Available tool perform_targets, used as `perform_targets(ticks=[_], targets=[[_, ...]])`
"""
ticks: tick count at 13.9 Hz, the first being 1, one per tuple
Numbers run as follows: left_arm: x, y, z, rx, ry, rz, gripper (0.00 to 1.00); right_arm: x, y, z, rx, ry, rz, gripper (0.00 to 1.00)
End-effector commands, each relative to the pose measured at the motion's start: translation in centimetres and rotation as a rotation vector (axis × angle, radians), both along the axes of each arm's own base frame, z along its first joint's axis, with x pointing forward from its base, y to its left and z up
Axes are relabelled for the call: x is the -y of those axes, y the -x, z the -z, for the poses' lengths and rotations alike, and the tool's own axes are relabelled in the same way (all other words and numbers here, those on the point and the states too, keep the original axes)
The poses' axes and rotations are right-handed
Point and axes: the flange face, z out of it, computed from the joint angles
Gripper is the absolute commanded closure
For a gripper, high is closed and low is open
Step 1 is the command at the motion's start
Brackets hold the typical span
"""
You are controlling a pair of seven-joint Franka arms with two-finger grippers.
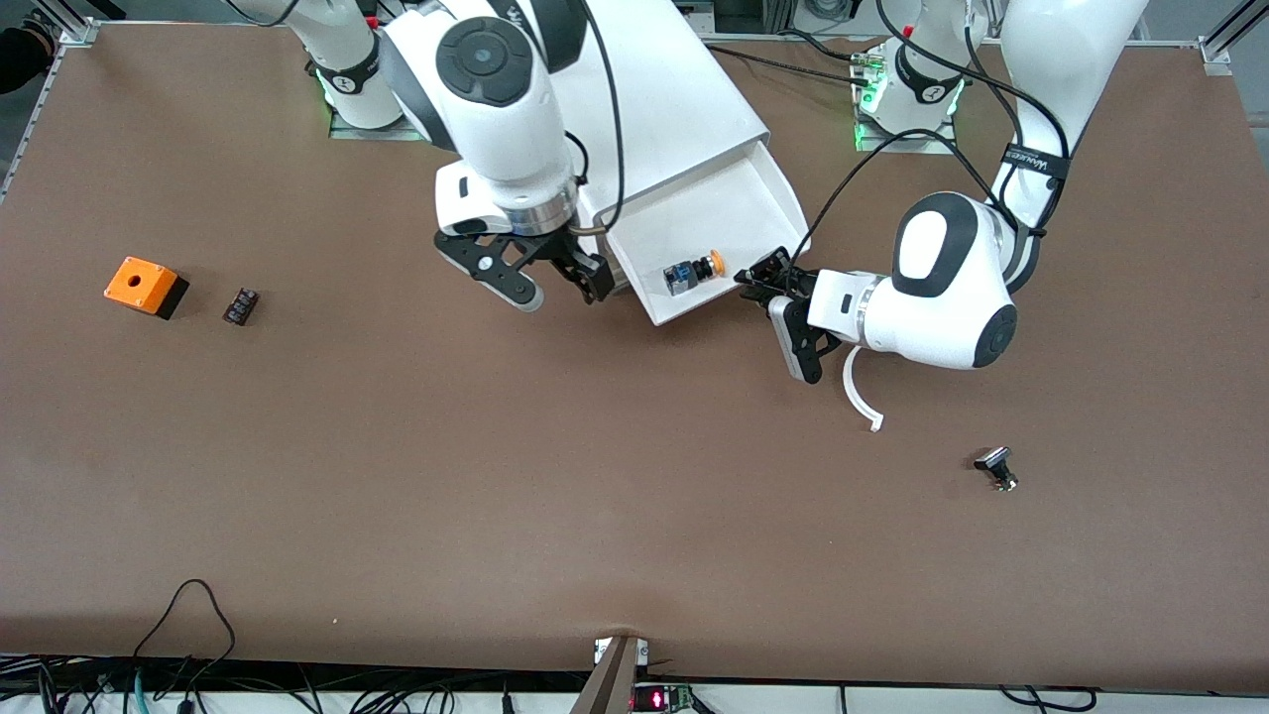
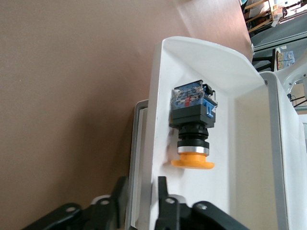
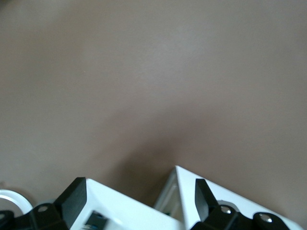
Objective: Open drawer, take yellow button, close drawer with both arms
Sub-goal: 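Reach the right gripper into the drawer and grasp the orange button, then lift the button out with the right gripper while the left gripper releases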
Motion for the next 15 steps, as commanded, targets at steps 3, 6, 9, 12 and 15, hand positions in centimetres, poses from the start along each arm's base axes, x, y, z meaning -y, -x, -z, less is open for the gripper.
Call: perform_targets(ticks=[3,6,9,12,15], targets=[[-1.3,-2.0,-3.7,-0.018,-0.083,0.060,0.01,-4.7,0.0,0.6,0.080,-0.030,0.103,0.00],[-2.3,-2.6,-7.8,-0.060,-0.259,0.058,0.01,-7.0,1.8,1.6,0.078,-0.028,0.092,0.00],[-4.7,-3.3,-9.6,-0.071,-0.539,-0.020,0.01,-9.4,3.5,2.8,0.078,-0.043,0.145,0.00],[-10.4,-5.6,-10.7,-0.046,-0.679,-0.160,0.01,-11.1,4.4,3.9,0.085,-0.068,0.191,0.00],[-12.6,-8.7,-12.2,0.012,-0.771,-0.288,0.01,-12.0,4.9,6.2,0.069,-0.049,0.194,0.00]])
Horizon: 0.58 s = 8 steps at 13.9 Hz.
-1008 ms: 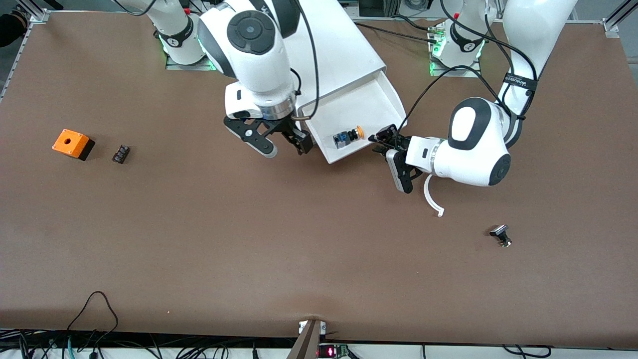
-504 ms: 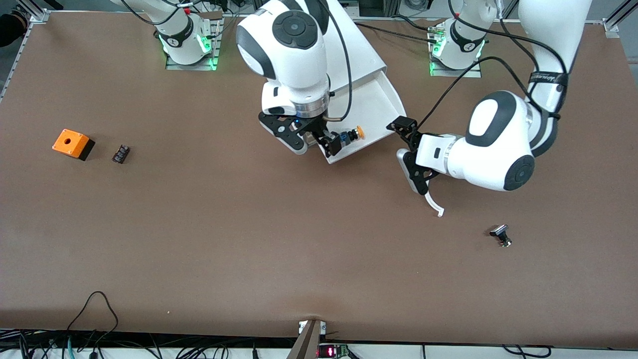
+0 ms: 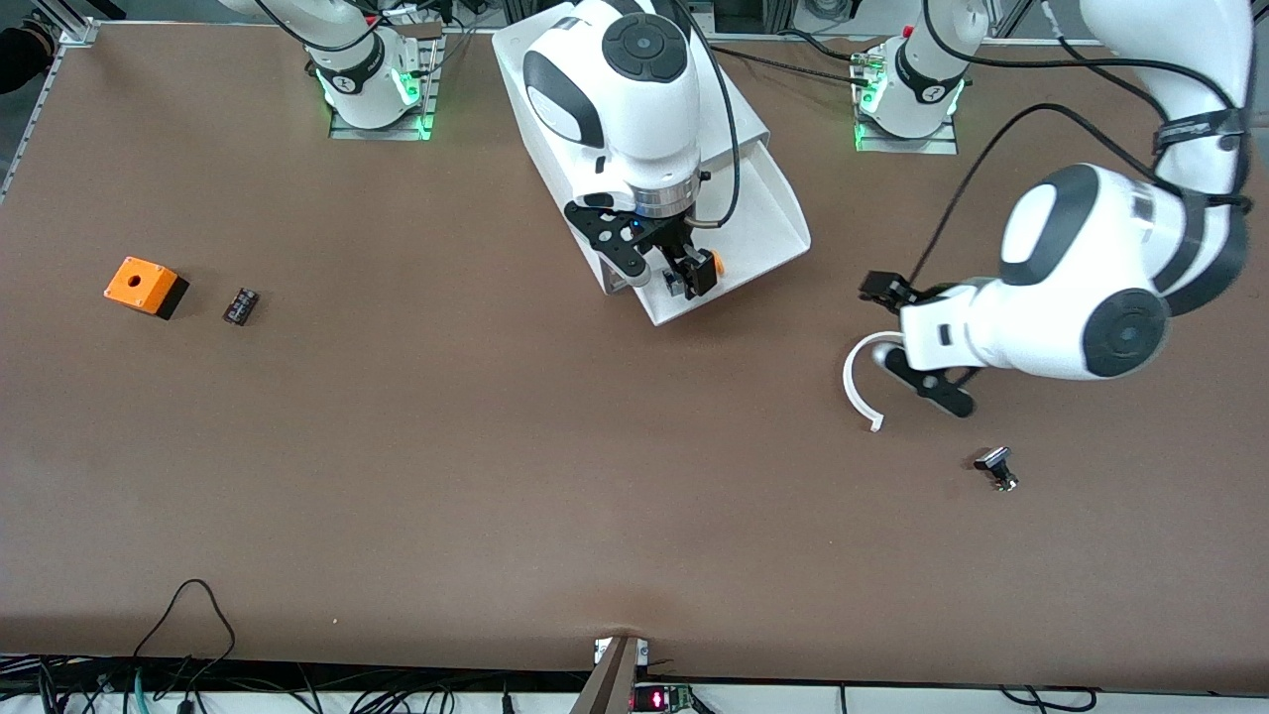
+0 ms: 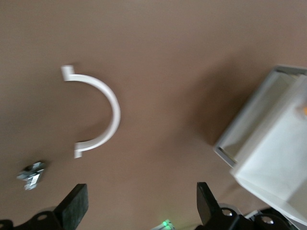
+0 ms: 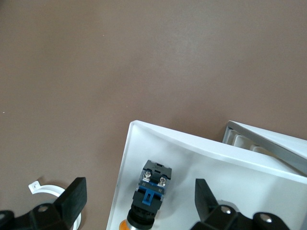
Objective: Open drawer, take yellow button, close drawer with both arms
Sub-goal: 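Lift the button out with the right gripper while the left gripper releases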
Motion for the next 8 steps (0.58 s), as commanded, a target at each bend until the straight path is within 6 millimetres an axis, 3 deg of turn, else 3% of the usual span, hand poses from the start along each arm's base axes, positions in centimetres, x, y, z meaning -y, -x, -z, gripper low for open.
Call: perform_targets(ticks=[1,5,7,8], targets=[[-0.9,-3.5,-1.3,0.071,-0.045,-0.078,0.00,-1.3,0.1,1.8,0.009,0.015,0.013,0.00],[-0.5,-4.6,0.3,0.070,-0.042,-0.083,0.00,-2.3,0.8,4.2,-0.010,0.031,-0.002,0.00],[-0.6,-4.7,0.5,0.057,-0.070,-0.167,0.00,-2.5,1.0,4.9,-0.015,0.036,-0.004,0.00],[-0.5,-4.6,0.6,0.049,-0.084,-0.211,0.00,-2.6,1.1,4.9,-0.016,0.038,-0.007,0.05]])
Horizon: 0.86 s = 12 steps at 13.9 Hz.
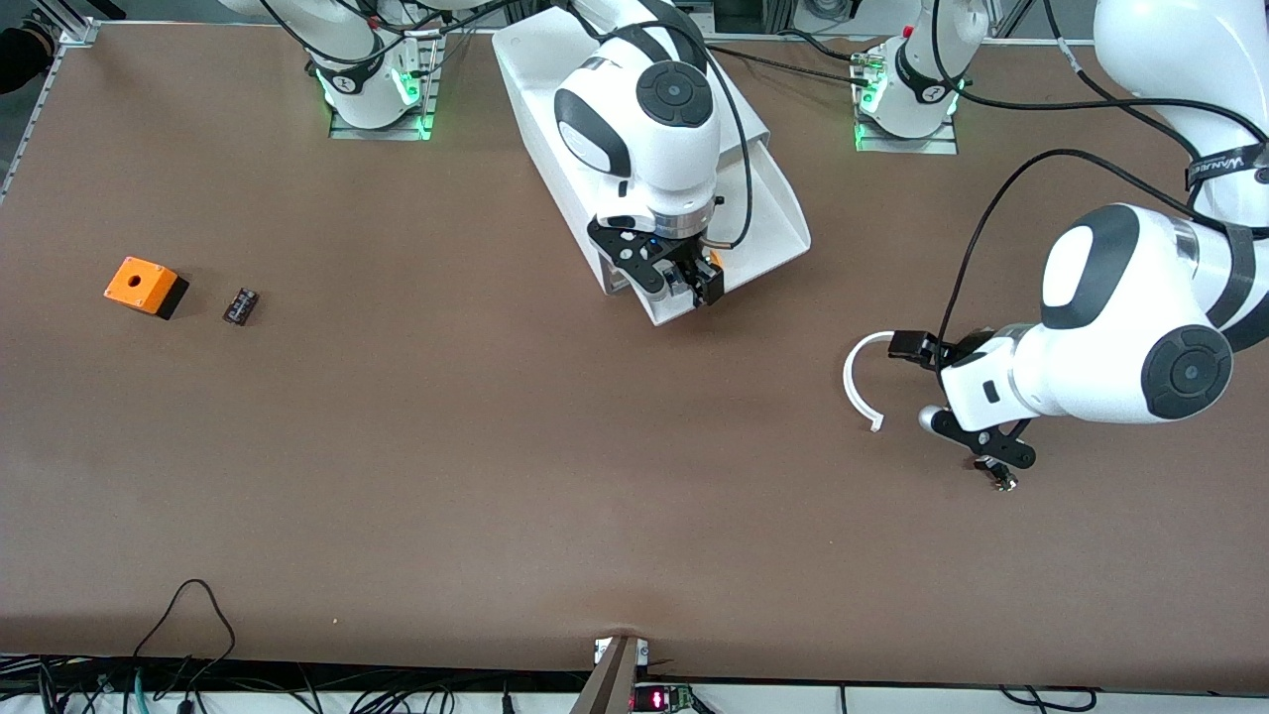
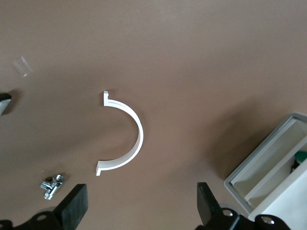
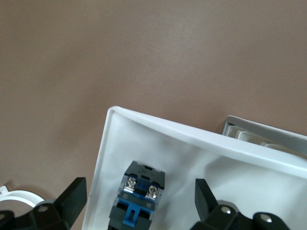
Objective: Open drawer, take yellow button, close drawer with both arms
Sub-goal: 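Lift the button out with the right gripper while the left gripper releases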
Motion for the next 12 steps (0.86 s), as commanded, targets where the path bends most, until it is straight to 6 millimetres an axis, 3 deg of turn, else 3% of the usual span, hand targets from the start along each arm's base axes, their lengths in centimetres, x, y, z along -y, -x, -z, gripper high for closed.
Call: perform_targets(ticks=[1,3,5,9,12], targets=[[0.4,-0.5,-0.7,0.009,-0.050,-0.070,0.00,-0.7,0.1,-0.3,0.020,0.000,0.007,0.20],[0.6,-0.4,-0.7,-0.002,-0.060,-0.130,0.00,-0.7,0.2,-0.7,0.022,0.000,0.001,0.76],[0.8,-0.4,-0.9,-0.016,-0.091,-0.253,0.00,-0.6,0.1,-0.9,0.021,0.001,0.007,1.00],[2.4,0.1,-0.5,-0.051,-0.167,-0.479,0.00,-0.5,0.3,-1.4,0.025,0.005,-0.016,1.00],[5.4,0.9,-0.8,-0.060,-0.214,-0.579,0.00,-0.2,0.7,-5.5,0.059,-0.030,-0.057,1.00]])
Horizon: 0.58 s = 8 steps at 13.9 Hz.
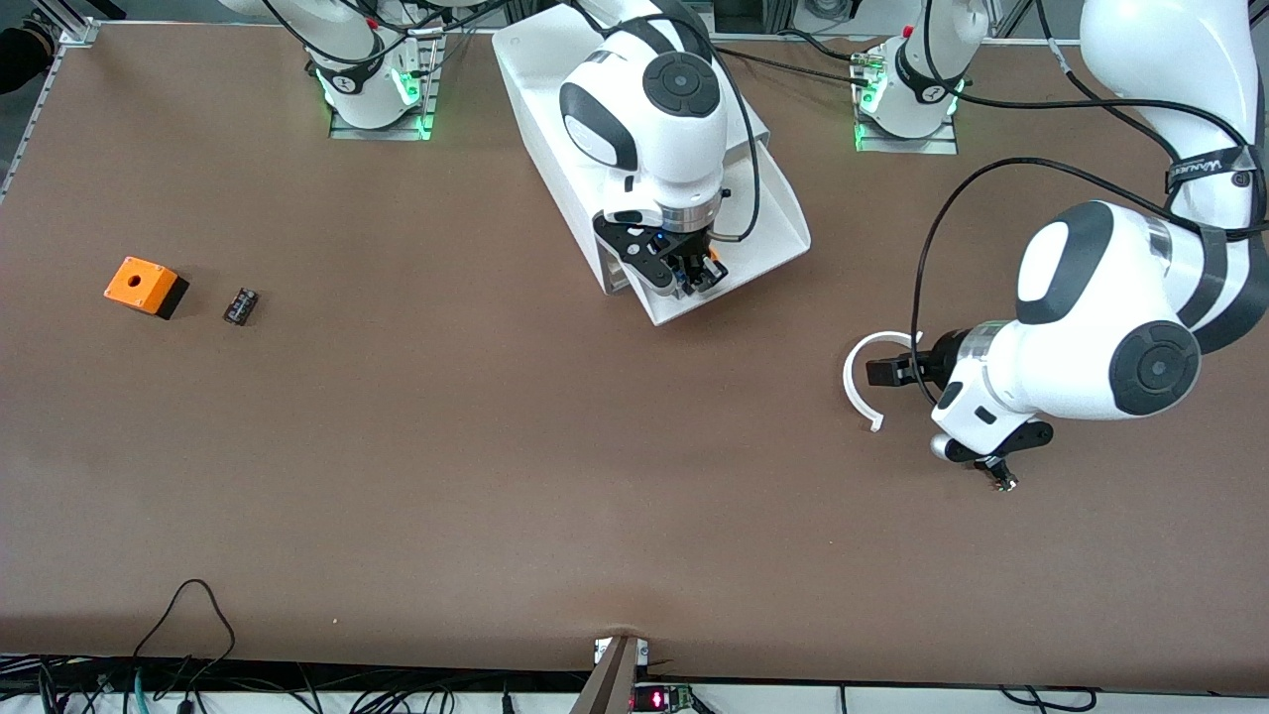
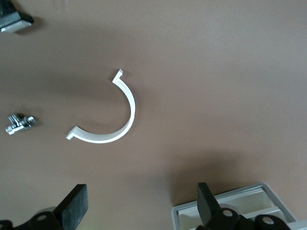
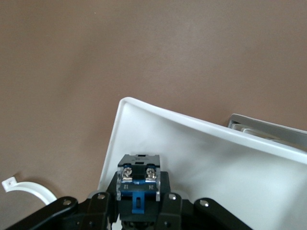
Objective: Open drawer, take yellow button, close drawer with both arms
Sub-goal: 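Lift the button out with the right gripper while the left gripper releases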
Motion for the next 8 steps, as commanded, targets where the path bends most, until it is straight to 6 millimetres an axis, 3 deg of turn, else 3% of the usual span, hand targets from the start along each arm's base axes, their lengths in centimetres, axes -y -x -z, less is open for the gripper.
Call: perform_targets(ticks=[1,4,6,8], targets=[[3.5,0.9,-0.7,0.003,-0.072,-0.105,0.00,0.6,0.6,-5.3,0.047,-0.020,-0.050,1.00],[5.1,2.5,-0.2,-0.014,-0.131,-0.215,0.01,3.4,-0.5,-9.5,0.069,-0.015,-0.115,1.00],[5.8,4.0,0.1,0.024,-0.132,-0.219,0.01,7.2,-2.9,-11.7,0.068,0.009,-0.209,1.00],[7.5,6.8,0.8,0.068,-0.134,-0.203,0.01,11.1,-4.9,-12.3,0.013,0.047,-0.337,1.00]])
